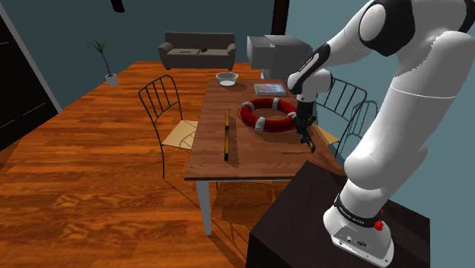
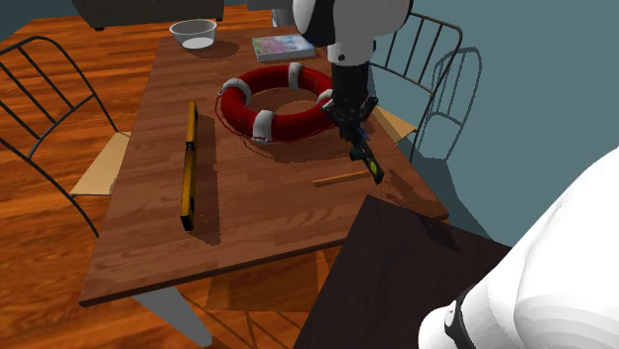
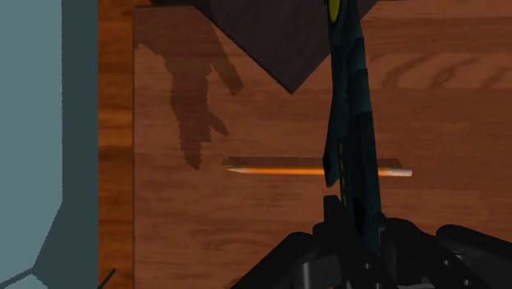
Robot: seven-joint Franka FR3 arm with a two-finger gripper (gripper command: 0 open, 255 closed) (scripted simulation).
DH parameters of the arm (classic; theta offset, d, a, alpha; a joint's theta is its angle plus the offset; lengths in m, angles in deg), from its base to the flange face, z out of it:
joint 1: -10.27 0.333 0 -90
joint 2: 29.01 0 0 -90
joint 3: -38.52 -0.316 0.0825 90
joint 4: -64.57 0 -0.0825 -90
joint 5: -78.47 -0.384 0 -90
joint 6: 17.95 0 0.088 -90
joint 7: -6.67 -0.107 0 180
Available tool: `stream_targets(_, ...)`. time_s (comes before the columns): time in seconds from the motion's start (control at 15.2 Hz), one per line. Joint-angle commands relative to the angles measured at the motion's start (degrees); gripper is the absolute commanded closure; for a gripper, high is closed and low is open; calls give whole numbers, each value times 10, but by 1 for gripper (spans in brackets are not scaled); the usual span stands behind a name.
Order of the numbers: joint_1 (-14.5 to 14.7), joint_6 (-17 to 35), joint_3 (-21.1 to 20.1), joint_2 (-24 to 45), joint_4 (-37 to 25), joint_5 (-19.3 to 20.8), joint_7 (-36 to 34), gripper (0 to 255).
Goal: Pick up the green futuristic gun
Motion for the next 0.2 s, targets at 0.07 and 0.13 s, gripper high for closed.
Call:
stream_targets(0.07,0,-16,1,-15,-2,7,-5,255)
stream_targets(0.13,0,-16,1,-15,-2,7,-5,255)
